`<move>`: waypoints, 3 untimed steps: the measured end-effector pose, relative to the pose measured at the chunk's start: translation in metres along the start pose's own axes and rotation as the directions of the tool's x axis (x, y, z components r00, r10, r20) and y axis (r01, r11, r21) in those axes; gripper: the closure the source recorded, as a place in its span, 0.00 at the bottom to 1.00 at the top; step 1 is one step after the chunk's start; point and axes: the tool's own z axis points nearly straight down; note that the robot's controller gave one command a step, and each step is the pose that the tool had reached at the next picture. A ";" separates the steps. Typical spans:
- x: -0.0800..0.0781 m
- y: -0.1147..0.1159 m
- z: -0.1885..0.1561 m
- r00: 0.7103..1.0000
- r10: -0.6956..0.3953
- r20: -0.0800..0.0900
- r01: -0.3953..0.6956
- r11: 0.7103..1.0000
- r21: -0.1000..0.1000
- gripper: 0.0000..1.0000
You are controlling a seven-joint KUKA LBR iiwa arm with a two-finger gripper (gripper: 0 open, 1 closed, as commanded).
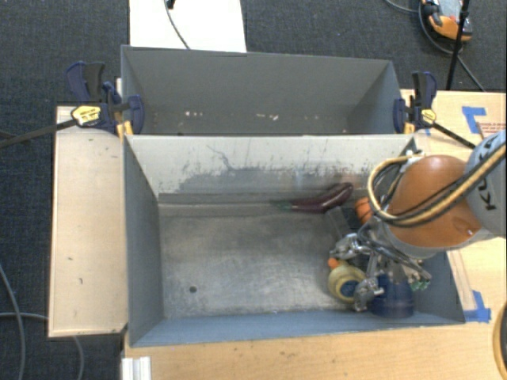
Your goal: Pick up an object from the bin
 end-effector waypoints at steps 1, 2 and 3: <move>0.000 0.000 0.000 1.000 0.000 0.000 0.000 1.000 0.000 1.00; -0.025 -0.041 -0.074 0.999 0.047 0.004 -0.047 0.999 0.000 1.00; -0.025 -0.041 -0.074 0.999 0.048 0.004 -0.048 0.999 0.000 1.00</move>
Offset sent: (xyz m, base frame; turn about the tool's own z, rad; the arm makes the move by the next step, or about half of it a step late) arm 0.0316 -0.0363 0.0728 0.0430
